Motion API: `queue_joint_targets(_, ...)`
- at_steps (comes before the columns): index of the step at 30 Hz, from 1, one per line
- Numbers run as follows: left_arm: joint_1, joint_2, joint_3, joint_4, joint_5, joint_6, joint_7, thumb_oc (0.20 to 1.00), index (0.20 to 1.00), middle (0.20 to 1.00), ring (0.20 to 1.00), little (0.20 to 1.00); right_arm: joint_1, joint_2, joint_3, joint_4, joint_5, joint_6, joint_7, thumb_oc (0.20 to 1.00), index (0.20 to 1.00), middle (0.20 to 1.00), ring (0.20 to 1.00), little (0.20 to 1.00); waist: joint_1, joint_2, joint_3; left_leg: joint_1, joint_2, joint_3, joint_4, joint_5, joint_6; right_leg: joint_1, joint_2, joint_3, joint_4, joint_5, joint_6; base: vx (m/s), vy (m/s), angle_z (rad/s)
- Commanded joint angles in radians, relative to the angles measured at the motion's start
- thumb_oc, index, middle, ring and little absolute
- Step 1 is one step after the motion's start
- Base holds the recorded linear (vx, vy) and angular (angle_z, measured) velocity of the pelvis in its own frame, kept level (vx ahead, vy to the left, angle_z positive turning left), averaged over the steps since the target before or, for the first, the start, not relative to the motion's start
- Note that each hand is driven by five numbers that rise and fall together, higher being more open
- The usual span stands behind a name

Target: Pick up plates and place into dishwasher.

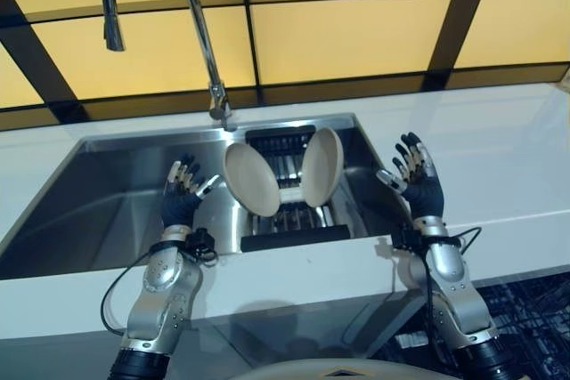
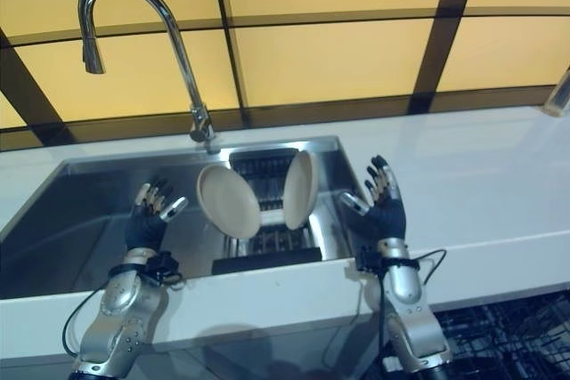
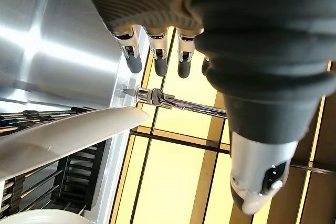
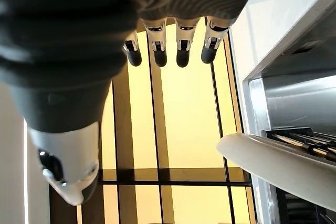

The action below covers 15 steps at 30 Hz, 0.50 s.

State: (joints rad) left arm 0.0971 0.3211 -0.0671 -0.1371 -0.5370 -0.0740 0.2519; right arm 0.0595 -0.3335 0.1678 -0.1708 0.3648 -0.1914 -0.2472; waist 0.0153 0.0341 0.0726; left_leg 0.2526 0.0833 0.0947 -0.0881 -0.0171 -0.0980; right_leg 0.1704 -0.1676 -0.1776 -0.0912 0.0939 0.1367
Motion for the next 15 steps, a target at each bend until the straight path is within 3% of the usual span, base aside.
queue_joint_targets(1, -0.087, 0.016, -0.016, 0.003, -0.026, -0.032, -0.026, 1.000, 1.000, 1.000, 1.000, 1.000, -0.061, -0.008, -0.045, -0.028, -0.001, -0.042, 0.014, 1.000, 1.000, 1.000, 1.000, 1.000, 0.007, -0.017, -0.003, -0.040, -0.059, 0.032, 0.027, -0.076, 0.085, 0.019, 0.061, -0.027, 0.026, -0.129, -0.042, 0.00, 0.000, 0.00)
queue_joint_targets(11, -0.088, 0.030, -0.008, -0.011, -0.017, -0.031, -0.051, 1.000, 1.000, 1.000, 1.000, 1.000, -0.060, -0.011, -0.049, -0.030, 0.003, -0.037, 0.007, 1.000, 1.000, 1.000, 1.000, 1.000, 0.009, -0.016, -0.005, -0.046, -0.065, 0.036, 0.032, -0.081, 0.091, 0.011, 0.048, -0.029, 0.027, -0.125, -0.033, 0.00, 0.018, 0.00)
queue_joint_targets(15, -0.089, 0.037, 0.005, -0.009, -0.005, -0.029, -0.051, 1.000, 1.000, 1.000, 1.000, 1.000, -0.061, -0.010, -0.050, -0.031, 0.006, -0.034, 0.004, 1.000, 1.000, 1.000, 1.000, 1.000, 0.014, -0.017, -0.007, -0.045, -0.062, 0.060, 0.027, -0.079, 0.091, 0.007, 0.030, -0.064, 0.029, -0.117, -0.023, 0.00, 0.043, -0.01)
